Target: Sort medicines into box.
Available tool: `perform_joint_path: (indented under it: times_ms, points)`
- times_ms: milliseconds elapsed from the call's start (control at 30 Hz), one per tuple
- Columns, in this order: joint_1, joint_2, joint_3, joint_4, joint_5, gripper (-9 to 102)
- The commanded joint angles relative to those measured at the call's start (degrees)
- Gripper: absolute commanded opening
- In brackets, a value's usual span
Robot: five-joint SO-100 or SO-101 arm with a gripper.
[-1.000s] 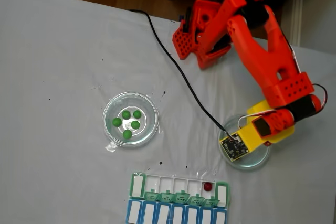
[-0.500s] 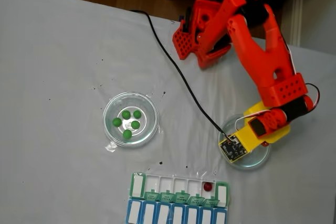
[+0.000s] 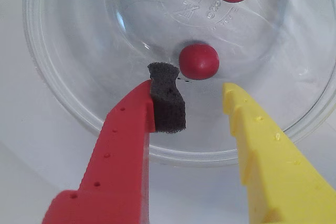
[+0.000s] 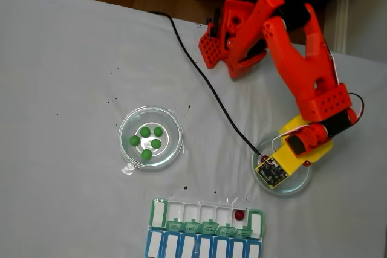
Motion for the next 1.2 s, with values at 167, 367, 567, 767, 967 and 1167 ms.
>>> perform_joint_path:
  times_ms: [167, 367, 567, 767, 967, 1167]
  points:
    - [-1.32, 3.78, 1.14, -2.37, -2.81, 16]
    - [-1.58, 2.20, 1.93, -3.96, -3.16, 15]
    - [-1.76, 0.88, 2.20, -4.39, -2.90, 14]
    - [-1.76, -2.99, 1.58, -5.36, -3.69, 14]
    - [-1.76, -4.31, 1.41, -5.19, -3.78, 14]
    - [-1.58, -3.60, -0.70, -2.20, -2.99, 14]
